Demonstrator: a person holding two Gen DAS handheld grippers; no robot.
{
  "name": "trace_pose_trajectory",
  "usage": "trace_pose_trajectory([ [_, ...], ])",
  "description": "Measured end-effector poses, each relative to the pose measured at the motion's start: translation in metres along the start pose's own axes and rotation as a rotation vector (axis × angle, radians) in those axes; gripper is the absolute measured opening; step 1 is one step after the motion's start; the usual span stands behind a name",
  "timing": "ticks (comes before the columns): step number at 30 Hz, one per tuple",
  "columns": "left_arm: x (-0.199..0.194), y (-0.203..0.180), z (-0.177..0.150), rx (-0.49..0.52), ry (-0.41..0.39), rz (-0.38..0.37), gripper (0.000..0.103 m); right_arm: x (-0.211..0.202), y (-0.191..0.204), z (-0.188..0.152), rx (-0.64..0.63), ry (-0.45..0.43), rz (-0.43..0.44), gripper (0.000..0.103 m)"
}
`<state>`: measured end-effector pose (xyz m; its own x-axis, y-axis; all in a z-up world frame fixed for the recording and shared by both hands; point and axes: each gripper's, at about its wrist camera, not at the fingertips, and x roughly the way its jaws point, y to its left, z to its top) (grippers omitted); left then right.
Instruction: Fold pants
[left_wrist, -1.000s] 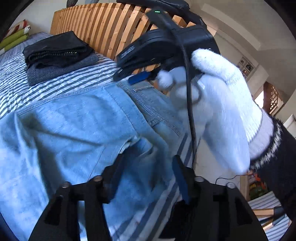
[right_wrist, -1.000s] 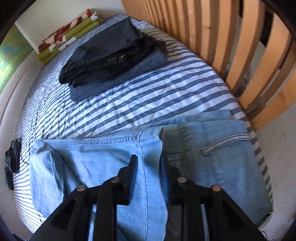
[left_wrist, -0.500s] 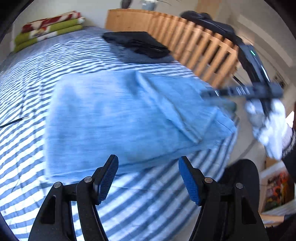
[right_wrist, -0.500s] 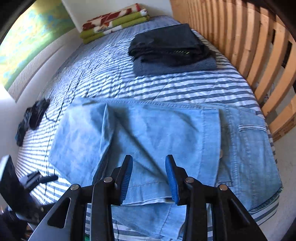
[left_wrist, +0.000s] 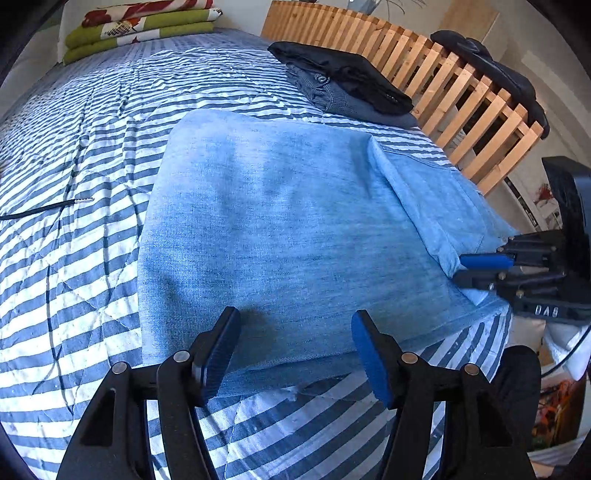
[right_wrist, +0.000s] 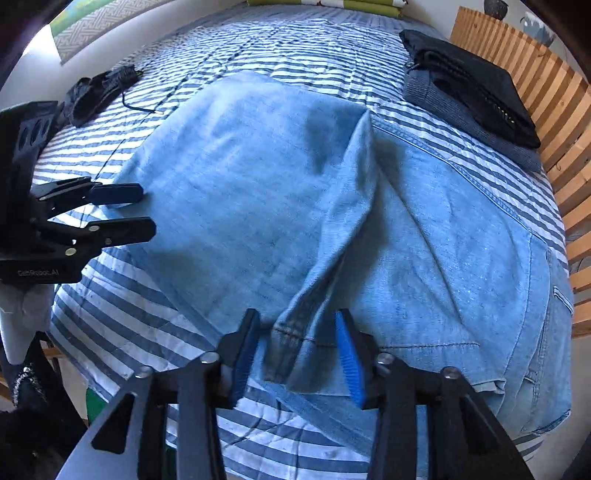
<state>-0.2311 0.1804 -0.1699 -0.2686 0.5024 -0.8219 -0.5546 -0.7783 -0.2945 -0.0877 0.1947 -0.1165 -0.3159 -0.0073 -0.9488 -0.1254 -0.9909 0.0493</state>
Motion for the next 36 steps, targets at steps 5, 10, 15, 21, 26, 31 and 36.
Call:
trace_pose_trajectory([
  [5,0.006,0.000,-0.001,0.001,0.001,-0.003,0.066,-0.022,-0.061,0.026,0.084,-0.027,-0.166,0.002],
  [10,0.004,-0.001,-0.003,0.006,0.002,-0.013,0.066,-0.041,-0.153,0.033,0.404,-0.104,-0.185,0.006],
  [15,0.007,-0.001,-0.002,0.010,0.004,-0.012,0.066,-0.049,-0.096,-0.001,0.274,-0.105,-0.035,0.023],
  [21,0.007,-0.002,-0.002,0.011,0.004,-0.010,0.066,-0.024,-0.014,-0.025,0.102,-0.021,0.042,0.028],
  [26,0.007,0.000,-0.002,0.010,0.006,-0.017,0.066,-0.010,0.015,-0.027,0.000,0.003,-0.018,0.034],
  [31,0.008,0.000,-0.003,0.013,0.006,-0.019,0.066,-0.006,0.028,-0.024,-0.047,0.018,-0.075,0.035],
  [36,0.008,0.000,-0.003,0.016,0.005,-0.025,0.066,0.003,0.009,-0.021,0.005,0.056,-0.057,0.013],
])
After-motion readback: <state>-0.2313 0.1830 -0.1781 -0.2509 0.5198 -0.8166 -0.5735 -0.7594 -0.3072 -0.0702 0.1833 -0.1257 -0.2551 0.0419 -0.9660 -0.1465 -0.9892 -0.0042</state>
